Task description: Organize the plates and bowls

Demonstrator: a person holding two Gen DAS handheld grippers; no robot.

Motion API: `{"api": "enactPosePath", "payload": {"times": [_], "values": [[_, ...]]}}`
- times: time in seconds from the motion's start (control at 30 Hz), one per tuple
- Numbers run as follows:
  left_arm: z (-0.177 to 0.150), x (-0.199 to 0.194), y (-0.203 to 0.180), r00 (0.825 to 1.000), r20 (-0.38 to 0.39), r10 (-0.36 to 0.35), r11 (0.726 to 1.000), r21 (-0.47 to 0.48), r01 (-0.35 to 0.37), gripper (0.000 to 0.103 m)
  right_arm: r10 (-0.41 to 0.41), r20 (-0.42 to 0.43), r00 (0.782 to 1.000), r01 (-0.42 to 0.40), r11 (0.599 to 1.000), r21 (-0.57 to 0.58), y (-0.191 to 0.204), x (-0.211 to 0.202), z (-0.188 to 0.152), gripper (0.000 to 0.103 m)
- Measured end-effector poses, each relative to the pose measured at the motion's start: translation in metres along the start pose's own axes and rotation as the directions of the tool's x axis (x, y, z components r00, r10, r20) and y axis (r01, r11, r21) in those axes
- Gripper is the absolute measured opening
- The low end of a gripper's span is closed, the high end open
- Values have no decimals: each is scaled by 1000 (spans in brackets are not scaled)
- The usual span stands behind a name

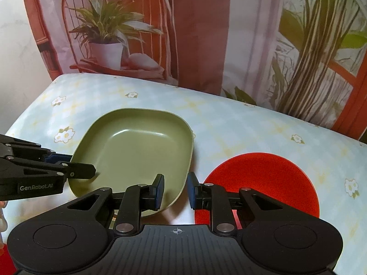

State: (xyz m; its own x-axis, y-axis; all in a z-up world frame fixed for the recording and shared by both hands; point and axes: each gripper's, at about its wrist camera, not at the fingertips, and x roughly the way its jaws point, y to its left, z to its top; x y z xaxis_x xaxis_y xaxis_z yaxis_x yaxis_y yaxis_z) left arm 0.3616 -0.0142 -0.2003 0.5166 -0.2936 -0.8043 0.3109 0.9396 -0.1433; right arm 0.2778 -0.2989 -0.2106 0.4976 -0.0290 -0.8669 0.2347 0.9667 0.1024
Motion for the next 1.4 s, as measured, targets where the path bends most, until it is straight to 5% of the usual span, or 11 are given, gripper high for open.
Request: {"api": "enactPosePath", "payload": {"times": [0.77, 1.4], "values": [[-1, -76, -28, 995, 102, 13, 999, 49, -18, 20, 37, 156, 987, -46, 998, 51, -3, -75, -1, 14], [-35, -110, -63, 993, 122, -9, 997, 76, -1, 20, 20, 207, 978, -31, 998, 50, -3, -134, -40, 14]]}}
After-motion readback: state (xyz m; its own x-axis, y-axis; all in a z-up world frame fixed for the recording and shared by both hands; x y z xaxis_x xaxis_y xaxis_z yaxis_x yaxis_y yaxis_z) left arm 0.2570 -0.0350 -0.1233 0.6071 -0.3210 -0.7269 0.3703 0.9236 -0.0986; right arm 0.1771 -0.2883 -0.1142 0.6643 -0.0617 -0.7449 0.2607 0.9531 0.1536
